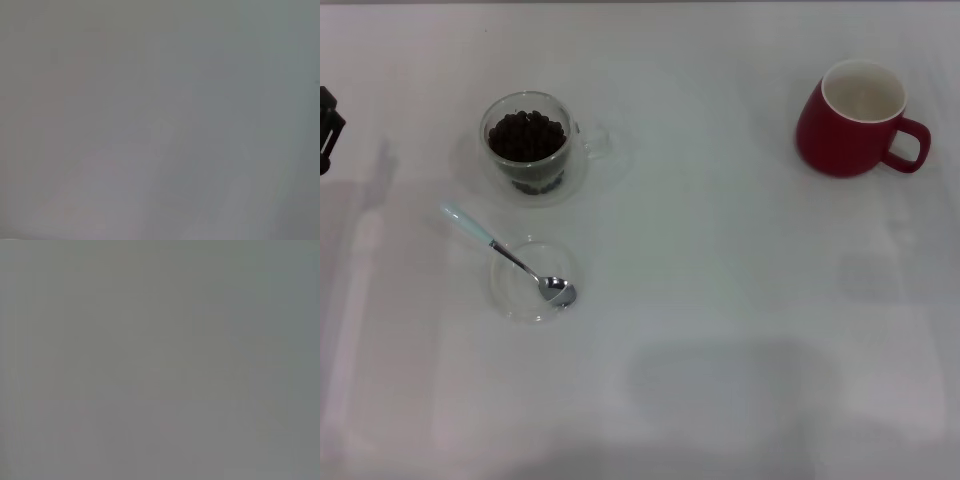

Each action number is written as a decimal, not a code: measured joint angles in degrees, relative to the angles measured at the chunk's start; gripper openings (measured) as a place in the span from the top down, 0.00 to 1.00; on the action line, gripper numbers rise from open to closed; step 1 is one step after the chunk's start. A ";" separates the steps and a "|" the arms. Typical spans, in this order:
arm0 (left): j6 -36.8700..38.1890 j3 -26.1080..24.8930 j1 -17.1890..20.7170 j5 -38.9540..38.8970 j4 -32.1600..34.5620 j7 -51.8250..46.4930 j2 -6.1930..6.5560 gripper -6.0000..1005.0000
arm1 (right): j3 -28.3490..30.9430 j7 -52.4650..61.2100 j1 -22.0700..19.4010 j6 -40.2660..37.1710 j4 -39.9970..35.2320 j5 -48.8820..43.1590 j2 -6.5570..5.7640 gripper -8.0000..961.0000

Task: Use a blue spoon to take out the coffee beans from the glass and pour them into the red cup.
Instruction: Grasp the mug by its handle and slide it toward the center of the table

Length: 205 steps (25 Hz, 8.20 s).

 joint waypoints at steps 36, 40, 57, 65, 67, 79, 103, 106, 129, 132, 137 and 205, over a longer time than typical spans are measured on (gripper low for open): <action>-2.38 -0.38 -1.65 -5.03 0.51 0.02 0.07 0.13 | -16.33 5.61 -4.05 1.11 0.22 -0.14 -0.09 0.14; -2.37 -0.38 -1.96 -5.03 0.51 0.03 0.09 0.13 | -17.56 5.41 -3.38 2.96 0.00 -0.14 -0.09 0.14; -2.34 -0.47 -2.56 -5.03 0.51 0.03 0.04 0.13 | -17.13 1.69 -0.45 11.26 0.16 -0.28 -0.09 0.14; -2.37 -0.46 -2.29 -5.03 0.51 0.03 0.00 0.13 | -16.20 1.66 1.24 12.71 0.84 0.17 -0.25 0.15; -2.37 -0.46 -2.07 -5.03 0.51 0.03 0.00 0.13 | -14.91 1.62 1.40 12.99 0.86 0.18 -0.27 0.15; -1.76 -0.46 -1.39 -5.88 0.51 0.03 0.05 0.13 | -13.79 1.58 2.44 13.57 1.54 -0.42 -0.35 0.16; -1.57 -1.84 -1.02 -5.91 0.05 0.03 0.20 0.13 | -12.52 1.99 5.86 16.68 1.62 -0.43 -0.35 0.42; -1.57 -1.86 -1.11 -5.91 -0.02 0.03 0.26 0.13 | -12.39 2.00 6.00 16.84 1.57 -0.43 -0.32 0.56; -1.58 -4.86 -1.80 -5.91 -1.52 0.03 0.26 0.13 | -12.38 1.57 6.48 16.67 1.75 -0.57 -0.26 0.83; -1.58 -4.86 -1.92 -5.91 -1.52 0.03 0.27 0.13 | -12.39 0.31 6.54 16.63 1.98 -0.86 -0.27 0.83; -1.58 -4.89 -2.43 -5.91 -1.54 0.03 0.34 0.13 | -12.92 -4.19 6.45 16.58 1.91 -0.94 -0.27 0.83; -1.56 -4.94 -3.23 -5.91 -1.34 0.02 0.27 0.13 | -20.13 -2.96 5.84 15.26 -5.02 -18.46 -0.45 0.40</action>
